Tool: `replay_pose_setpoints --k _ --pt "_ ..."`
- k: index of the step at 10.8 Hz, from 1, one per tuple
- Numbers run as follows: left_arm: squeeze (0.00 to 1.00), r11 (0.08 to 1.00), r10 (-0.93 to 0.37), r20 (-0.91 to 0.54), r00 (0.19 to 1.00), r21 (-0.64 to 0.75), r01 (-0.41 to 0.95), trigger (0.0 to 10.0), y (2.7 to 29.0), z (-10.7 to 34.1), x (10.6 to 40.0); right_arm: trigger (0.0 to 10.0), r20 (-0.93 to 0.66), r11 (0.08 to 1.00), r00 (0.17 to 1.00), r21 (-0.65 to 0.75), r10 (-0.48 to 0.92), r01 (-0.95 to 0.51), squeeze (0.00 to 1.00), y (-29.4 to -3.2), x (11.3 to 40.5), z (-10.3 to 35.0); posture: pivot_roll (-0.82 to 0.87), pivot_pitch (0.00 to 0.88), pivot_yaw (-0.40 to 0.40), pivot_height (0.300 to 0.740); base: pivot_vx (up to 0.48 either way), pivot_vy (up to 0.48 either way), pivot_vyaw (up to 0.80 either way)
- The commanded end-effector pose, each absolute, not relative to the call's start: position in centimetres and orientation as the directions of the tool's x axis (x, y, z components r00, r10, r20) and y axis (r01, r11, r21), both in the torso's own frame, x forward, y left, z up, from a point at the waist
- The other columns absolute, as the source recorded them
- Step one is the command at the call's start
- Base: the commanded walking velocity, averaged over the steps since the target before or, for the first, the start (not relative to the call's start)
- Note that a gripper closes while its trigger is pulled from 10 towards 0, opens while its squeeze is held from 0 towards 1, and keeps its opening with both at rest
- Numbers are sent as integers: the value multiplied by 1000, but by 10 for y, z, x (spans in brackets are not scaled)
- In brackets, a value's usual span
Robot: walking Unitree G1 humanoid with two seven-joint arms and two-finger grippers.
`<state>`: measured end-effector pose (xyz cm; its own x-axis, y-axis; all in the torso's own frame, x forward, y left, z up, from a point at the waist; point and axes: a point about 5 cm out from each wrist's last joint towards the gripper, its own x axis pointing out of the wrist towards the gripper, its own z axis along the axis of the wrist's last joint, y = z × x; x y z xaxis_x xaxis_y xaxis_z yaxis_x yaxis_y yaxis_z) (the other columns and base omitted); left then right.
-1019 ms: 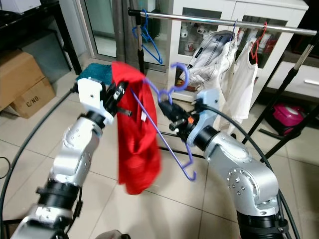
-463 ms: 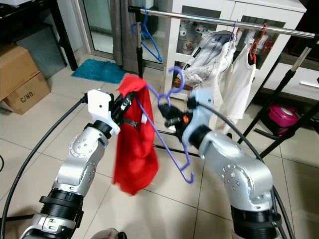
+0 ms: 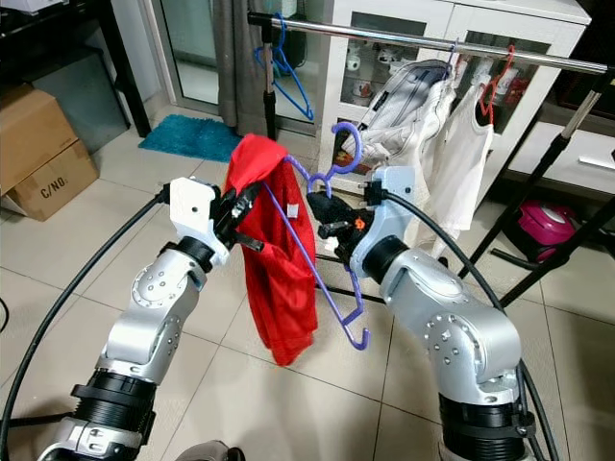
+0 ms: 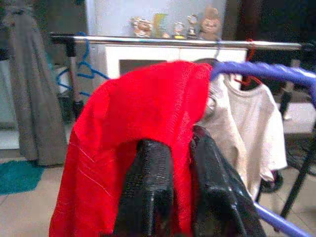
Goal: Hang hanger
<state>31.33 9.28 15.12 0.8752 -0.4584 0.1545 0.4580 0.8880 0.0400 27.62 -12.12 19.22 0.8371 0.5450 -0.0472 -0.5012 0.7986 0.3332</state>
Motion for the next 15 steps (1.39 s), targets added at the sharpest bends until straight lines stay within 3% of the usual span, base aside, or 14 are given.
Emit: replay_pose_setpoints --k 1,4,8,10,11,13,15 --pt "1000 855 -517 126 846 48 516 10000 89 149 307 10000 27 808 858 321 513 -494 0 -127 280 206 -74 0 14 740 0 0 0" --pt "1000 753 -658 18 753 10 658 10000 101 133 286 10000 42 810 860 317 508 -494 0 -127 282 206 -57 0 31 740 0 0 0" --pt "1000 525 -847 130 516 50 849 10000 161 214 274 10000 48 757 774 180 631 -628 0 -141 280 208 -40 0 53 740 0 0 0" --pt "1000 441 -897 71 436 127 888 10000 190 251 278 10000 67 671 679 108 731 -733 0 -148 276 216 -22 0 49 740 0 0 0" --pt "1000 364 -928 -29 372 150 919 10000 210 266 285 10000 83 565 568 58 819 -823 0 -149 271 223 -18 0 52 740 0 0 0" --pt "1000 289 -937 -155 313 159 944 10000 224 276 295 10000 46 427 426 -10 904 -904 0 -151 263 226 -18 0 65 740 0 0 0" --pt "1000 168 -957 -208 201 165 972 10000 226 285 301 10000 30 307 305 -57 952 -950 0 -154 258 233 -17 5 81 740 0 0 0"
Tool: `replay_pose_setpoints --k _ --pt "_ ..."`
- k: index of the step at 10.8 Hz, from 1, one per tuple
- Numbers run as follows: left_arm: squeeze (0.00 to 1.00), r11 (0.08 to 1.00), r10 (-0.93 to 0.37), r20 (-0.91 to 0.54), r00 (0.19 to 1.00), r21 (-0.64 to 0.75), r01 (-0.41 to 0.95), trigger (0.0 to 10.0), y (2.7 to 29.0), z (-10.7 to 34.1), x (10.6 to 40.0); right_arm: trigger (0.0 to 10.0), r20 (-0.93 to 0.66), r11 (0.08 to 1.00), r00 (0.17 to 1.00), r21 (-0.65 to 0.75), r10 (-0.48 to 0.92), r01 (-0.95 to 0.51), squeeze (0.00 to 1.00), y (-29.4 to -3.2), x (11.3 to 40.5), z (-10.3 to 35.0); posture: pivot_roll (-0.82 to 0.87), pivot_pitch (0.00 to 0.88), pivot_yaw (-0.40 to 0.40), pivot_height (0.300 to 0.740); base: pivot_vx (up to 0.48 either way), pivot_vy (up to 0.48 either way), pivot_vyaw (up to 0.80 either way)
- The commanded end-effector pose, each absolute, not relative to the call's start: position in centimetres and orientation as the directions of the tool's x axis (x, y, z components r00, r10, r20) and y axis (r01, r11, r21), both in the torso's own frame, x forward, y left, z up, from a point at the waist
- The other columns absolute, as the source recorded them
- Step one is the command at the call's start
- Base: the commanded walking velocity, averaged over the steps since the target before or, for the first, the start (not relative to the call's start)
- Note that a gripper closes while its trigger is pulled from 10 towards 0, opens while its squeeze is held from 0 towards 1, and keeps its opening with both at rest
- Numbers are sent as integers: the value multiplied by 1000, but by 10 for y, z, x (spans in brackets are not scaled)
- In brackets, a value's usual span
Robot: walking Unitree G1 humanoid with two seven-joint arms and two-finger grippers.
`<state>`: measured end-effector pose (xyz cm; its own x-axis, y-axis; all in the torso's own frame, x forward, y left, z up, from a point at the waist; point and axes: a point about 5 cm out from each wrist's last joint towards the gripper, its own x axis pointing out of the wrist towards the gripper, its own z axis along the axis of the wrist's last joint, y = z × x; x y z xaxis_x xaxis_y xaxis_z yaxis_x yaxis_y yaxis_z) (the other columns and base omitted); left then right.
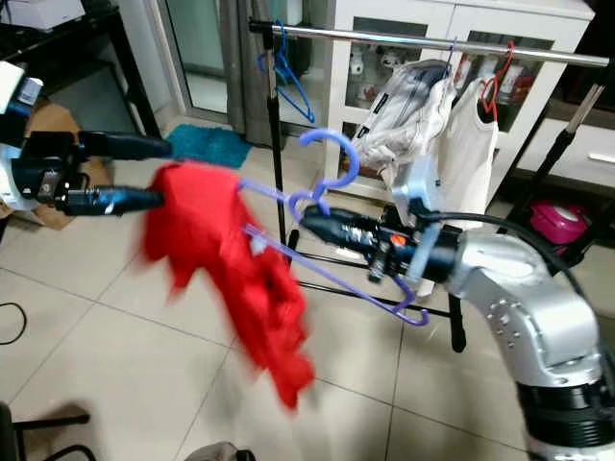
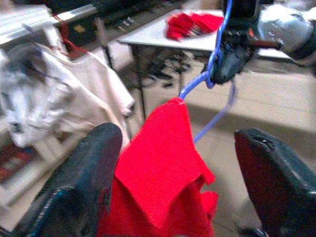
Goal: Hang hanger
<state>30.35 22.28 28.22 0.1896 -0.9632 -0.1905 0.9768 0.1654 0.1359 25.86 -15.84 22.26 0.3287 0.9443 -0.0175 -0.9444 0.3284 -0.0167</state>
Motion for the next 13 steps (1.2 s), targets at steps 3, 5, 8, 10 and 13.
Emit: replay_pose_setpoints --k 3,5,8,10,13 --pt "0 11 -954 -296 37 89 996 10000 210 286 314 10000 -46 137 143 -109 989 -985 0 -149 250 236 -19 20 93 740 0 0 0" --pt "0 -29 -940 -341 -24 10 1000 8549 202 273 317 10000 -51 103 110 -126 993 -987 0 -146 250 239 -29 23 102 740 0 0 0" --pt "0 -121 -932 -332 -145 -91 988 1059 184 264 313 10000 -71 96 107 -146 992 -985 0 -145 253 239 -41 17 113 740 0 0 0" --pt "0 -128 -870 -466 -160 -101 987 0 186 242 312 10000 -73 89 101 -153 992 -984 0 -144 253 239 -45 11 111 740 0 0 0" --pt "0 -127 -864 -480 -153 -85 988 0 183 245 316 10000 -72 82 95 -164 993 -983 0 -142 256 240 -36 6 107 740 0 0 0"
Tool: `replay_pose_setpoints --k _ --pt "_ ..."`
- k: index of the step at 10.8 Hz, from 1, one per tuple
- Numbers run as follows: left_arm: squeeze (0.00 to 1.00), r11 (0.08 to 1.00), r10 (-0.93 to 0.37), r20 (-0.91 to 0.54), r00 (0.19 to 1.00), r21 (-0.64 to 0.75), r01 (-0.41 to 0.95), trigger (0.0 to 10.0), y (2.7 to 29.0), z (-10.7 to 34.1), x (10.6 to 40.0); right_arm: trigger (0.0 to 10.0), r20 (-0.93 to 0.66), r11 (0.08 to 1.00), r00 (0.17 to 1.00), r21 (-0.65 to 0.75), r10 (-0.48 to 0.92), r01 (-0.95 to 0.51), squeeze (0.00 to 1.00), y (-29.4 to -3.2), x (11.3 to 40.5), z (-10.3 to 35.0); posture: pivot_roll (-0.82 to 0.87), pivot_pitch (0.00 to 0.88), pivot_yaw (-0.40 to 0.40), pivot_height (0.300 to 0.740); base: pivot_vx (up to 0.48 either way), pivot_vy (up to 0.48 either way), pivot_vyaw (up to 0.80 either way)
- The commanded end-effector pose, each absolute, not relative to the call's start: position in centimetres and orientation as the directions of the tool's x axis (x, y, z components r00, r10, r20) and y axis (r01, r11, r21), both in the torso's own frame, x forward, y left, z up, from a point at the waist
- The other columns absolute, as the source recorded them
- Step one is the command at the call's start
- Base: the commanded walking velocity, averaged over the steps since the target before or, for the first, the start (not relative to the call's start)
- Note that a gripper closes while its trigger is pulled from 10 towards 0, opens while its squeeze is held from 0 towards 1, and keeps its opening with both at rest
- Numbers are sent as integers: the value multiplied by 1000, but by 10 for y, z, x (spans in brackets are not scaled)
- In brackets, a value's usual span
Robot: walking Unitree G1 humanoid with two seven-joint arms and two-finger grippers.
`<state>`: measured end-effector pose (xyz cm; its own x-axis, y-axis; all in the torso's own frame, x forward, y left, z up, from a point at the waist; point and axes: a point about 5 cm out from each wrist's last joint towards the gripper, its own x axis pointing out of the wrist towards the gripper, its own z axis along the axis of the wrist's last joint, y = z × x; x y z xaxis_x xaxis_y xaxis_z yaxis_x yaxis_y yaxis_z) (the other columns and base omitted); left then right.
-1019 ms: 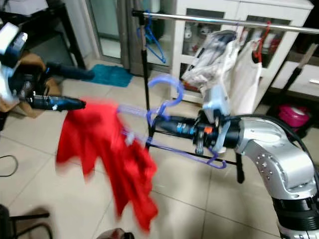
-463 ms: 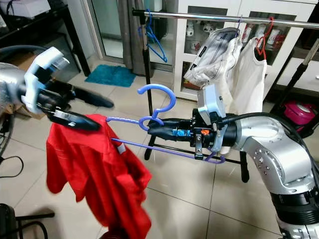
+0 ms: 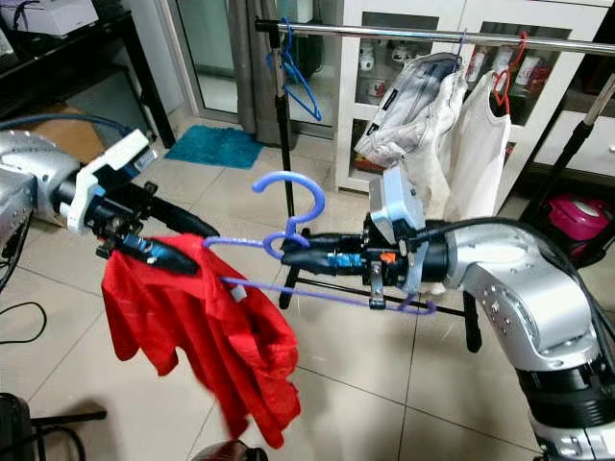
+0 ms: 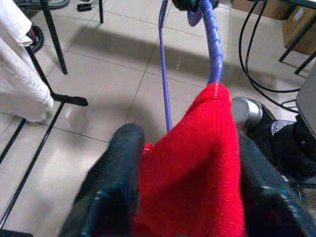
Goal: Hang hanger
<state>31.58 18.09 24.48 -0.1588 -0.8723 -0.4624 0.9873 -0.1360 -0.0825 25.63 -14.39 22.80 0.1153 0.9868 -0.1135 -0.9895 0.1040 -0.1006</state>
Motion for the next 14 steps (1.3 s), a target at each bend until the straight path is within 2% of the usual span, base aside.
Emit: replay_pose_setpoints --k 1,4,6,8,10,12,13,14 --pt "0 -136 -858 -488 -159 -83 987 0 183 245 316 10000 -73 79 92 -167 993 -983 0 -141 256 240 -33 1 109 740 0 0 0" --pt "0 -154 -843 -510 -170 -73 985 0 182 239 313 10000 -73 75 87 -159 994 -985 0 -138 255 239 -38 0 103 740 0 0 0" --pt "0 -198 -845 -503 -183 -24 980 0 174 233 310 10000 -62 99 109 -149 992 -984 0 -141 254 238 -35 0 77 740 0 0 0" --pt "0 -181 -869 -470 -153 16 983 0 173 235 310 10000 -89 83 97 -148 991 -985 0 -143 256 234 -34 0 81 740 0 0 0" --pt "0 -202 -885 -426 -188 -12 979 0 169 231 300 10000 -73 91 103 -150 992 -985 0 -143 258 237 -28 0 80 740 0 0 0" --pt "0 -190 -888 -423 -179 -15 982 0 171 233 301 10000 -68 107 115 -116 991 -987 0 -145 261 236 -13 0 63 740 0 0 0" --pt "0 -151 -894 -425 -141 -11 988 0 179 233 300 10000 -38 138 142 -87 989 -987 1000 -144 264 236 -15 0 71 740 0 0 0" --pt "0 -138 -896 -425 -129 -10 990 0 181 233 300 10000 -31 150 153 -83 988 -985 1000 -145 265 236 -13 0 72 740 0 0 0"
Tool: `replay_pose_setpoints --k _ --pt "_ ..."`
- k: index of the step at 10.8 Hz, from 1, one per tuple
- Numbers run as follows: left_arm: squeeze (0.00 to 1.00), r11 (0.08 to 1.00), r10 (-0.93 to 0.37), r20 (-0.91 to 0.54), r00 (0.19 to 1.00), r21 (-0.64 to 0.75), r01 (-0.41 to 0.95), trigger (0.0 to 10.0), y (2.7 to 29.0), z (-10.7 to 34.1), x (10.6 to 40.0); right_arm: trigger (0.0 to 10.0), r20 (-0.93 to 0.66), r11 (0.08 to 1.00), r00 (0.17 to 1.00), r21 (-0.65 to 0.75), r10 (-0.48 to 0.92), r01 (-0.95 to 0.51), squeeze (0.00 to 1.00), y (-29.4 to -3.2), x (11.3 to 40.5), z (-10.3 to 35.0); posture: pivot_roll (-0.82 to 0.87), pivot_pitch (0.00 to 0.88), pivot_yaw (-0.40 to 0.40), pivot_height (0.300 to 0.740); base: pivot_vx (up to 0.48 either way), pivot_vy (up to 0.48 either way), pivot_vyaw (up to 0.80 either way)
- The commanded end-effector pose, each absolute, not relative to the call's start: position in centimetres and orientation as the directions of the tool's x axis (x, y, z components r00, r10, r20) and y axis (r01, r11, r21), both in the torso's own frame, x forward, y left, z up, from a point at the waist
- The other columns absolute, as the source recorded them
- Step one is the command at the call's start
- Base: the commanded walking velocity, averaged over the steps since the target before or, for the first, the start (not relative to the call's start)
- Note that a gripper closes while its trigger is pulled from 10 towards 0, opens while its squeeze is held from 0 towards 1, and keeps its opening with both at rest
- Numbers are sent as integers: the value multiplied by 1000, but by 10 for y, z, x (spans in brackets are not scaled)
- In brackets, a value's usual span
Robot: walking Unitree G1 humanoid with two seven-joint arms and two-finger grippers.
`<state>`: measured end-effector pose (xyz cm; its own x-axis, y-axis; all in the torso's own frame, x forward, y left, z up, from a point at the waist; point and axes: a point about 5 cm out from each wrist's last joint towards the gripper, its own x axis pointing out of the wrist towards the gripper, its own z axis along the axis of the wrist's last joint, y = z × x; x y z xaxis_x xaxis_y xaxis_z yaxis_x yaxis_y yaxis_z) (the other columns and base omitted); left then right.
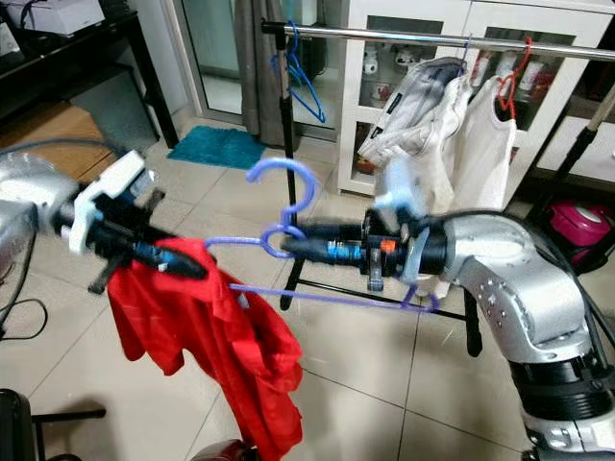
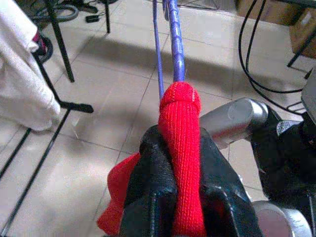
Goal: Hang hanger
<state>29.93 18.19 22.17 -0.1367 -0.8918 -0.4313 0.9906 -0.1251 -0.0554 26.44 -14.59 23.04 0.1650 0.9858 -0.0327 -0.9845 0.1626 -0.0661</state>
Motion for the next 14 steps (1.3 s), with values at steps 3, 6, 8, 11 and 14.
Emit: replay_pose_setpoints --k 3,6,8,11,14 --pt "0 -26 -895 -445 -17 13 1000 0 199 232 308 10000 31 320 319 -59 947 -946 1000 -163 274 233 -12 0 74 740 0 0 0" --pt "0 136 -897 -403 182 142 981 0 213 248 329 10000 206 329 332 49 920 -943 1000 -184 255 250 -20 0 96 740 0 0 0" --pt "0 120 -911 -377 167 145 982 0 208 258 331 10000 7 161 164 164 986 -973 1000 -167 225 219 -25 0 111 740 0 0 0" --pt "0 109 -909 -384 162 155 982 0 203 256 335 10000 -190 362 319 274 929 -891 1000 -147 239 167 -30 18 120 740 0 0 0" --pt "0 105 -920 -360 154 152 983 0 192 256 338 10000 -413 616 460 451 786 -646 1000 -129 271 104 -40 46 123 740 0 0 0"
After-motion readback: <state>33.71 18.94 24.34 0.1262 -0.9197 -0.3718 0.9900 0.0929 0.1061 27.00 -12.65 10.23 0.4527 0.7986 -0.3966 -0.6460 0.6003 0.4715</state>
